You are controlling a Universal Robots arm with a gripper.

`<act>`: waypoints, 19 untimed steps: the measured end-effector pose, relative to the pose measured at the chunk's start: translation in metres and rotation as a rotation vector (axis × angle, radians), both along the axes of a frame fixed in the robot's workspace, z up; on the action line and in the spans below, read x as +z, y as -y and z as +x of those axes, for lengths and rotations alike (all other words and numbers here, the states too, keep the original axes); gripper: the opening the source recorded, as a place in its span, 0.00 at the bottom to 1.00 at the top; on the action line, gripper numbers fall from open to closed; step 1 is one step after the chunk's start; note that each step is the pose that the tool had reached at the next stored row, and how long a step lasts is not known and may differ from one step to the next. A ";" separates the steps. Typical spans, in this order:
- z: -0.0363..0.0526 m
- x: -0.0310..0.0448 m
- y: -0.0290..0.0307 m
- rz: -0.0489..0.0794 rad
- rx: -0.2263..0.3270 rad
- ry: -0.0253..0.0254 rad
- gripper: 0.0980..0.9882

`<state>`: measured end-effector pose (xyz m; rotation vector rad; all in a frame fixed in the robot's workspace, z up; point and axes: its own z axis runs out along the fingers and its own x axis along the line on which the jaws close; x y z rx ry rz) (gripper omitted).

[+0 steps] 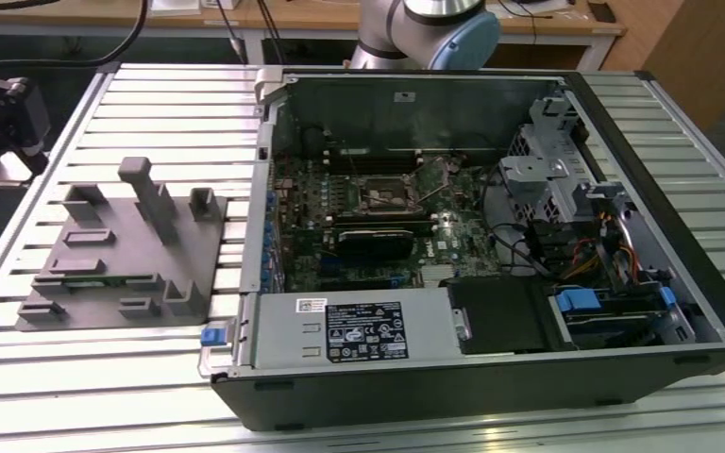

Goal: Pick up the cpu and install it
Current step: 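Pick up the cpu and move it towards the insertion slot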

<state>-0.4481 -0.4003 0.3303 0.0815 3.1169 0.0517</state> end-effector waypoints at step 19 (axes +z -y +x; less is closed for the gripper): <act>0.0000 0.0215 -0.0005 0.000 0.000 0.0018 0.49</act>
